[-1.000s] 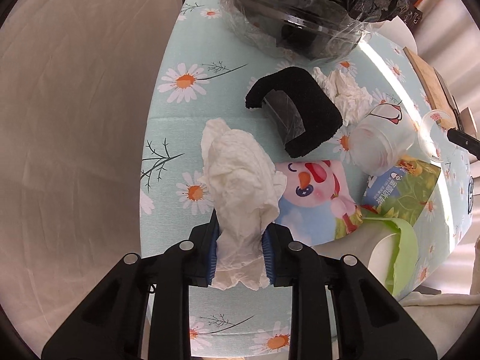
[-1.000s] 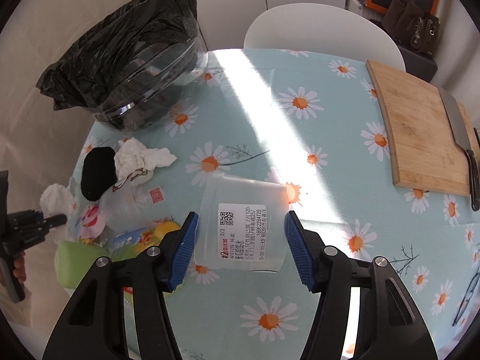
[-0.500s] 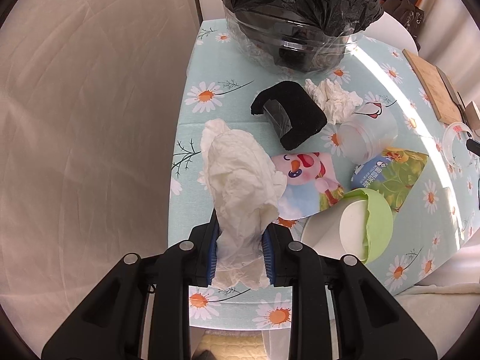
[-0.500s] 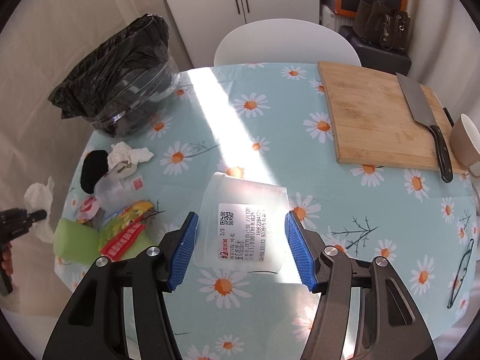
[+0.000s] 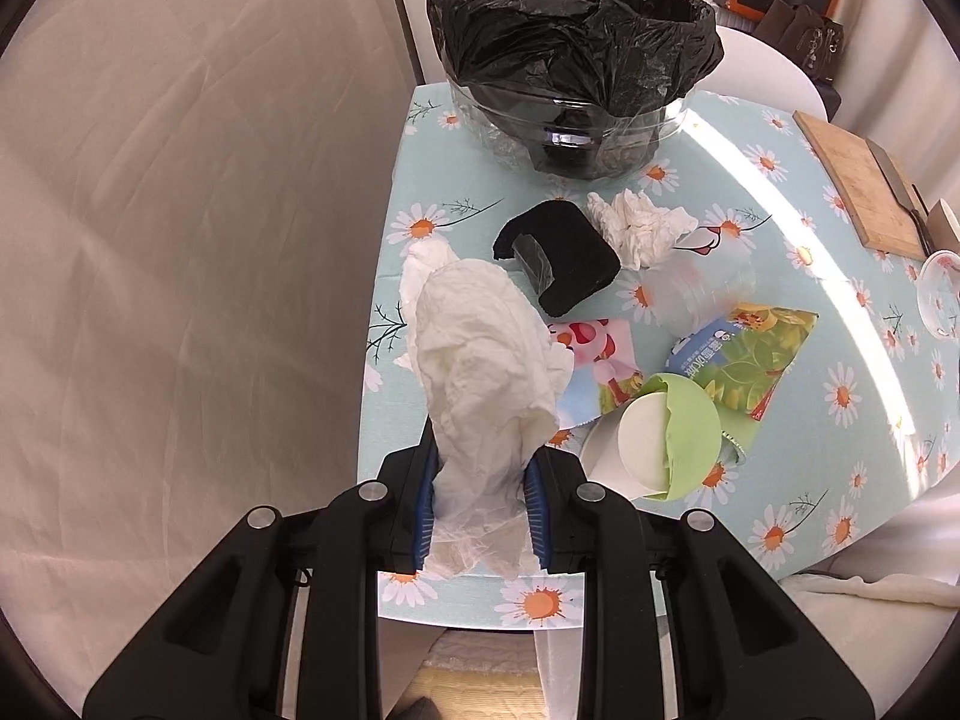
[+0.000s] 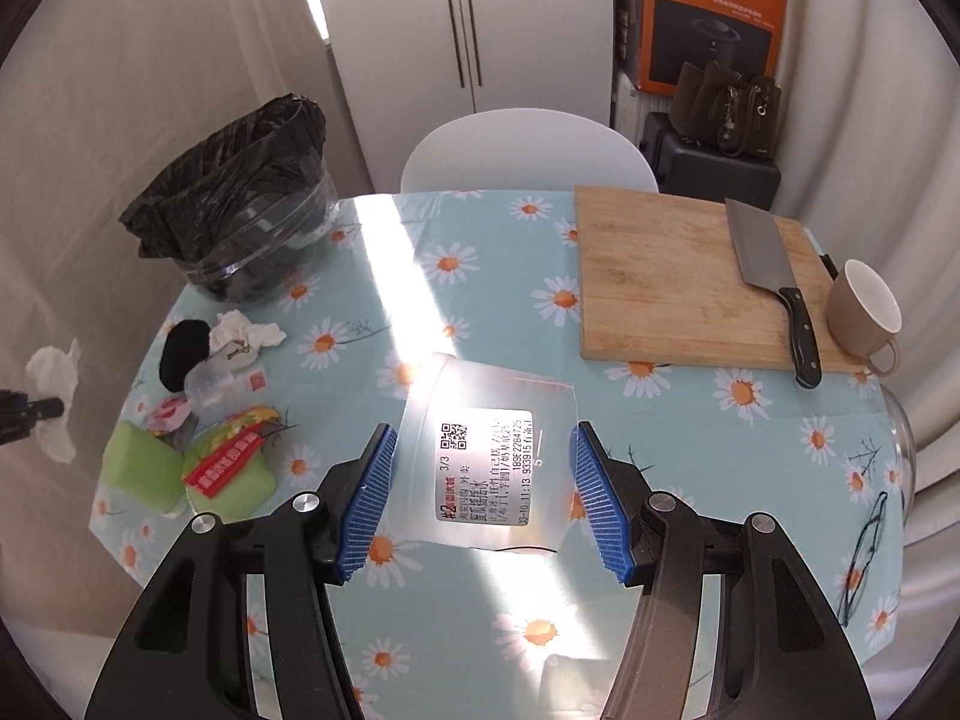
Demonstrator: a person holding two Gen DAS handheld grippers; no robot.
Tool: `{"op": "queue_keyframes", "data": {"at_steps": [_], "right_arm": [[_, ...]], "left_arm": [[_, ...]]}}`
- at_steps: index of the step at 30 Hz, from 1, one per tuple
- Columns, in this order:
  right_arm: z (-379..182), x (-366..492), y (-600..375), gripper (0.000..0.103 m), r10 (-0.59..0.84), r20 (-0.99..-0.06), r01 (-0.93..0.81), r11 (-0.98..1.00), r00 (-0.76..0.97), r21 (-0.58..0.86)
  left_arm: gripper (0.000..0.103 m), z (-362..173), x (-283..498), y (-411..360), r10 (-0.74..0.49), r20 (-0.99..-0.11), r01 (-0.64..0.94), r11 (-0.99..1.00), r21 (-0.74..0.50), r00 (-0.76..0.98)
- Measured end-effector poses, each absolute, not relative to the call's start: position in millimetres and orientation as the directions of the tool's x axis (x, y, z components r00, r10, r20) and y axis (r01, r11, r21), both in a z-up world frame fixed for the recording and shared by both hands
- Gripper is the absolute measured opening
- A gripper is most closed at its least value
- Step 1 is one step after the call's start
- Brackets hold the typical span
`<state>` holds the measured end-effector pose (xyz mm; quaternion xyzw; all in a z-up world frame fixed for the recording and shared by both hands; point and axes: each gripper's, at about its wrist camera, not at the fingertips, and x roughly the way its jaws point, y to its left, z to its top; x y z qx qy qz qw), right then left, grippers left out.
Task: Collect trash
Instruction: 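Lift the tissue with the left tool while the right tool lifts the clear container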
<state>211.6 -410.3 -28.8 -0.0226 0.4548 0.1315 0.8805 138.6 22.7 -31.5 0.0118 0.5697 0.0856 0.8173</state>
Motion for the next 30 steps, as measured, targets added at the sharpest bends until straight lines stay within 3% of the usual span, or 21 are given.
{"op": "queue_keyframes", "data": {"at_steps": [15, 30], "right_arm": [[62.2, 200.6, -378.4, 0.055, 0.196, -0.691, -0.322, 0.945, 0.696, -0.057], [113.3, 240.9, -311.2, 0.055, 0.214, -0.624, -0.378, 0.915, 0.752, -0.142]], "left_arm": [[0.026, 4.9, 153.4, 27.2, 0.125, -0.9, -0.088, 0.991, 0.097, 0.417], [0.026, 54.0, 202.4, 38.1, 0.114, -0.84, -0.028, 0.993, 0.117, 0.531]]}}
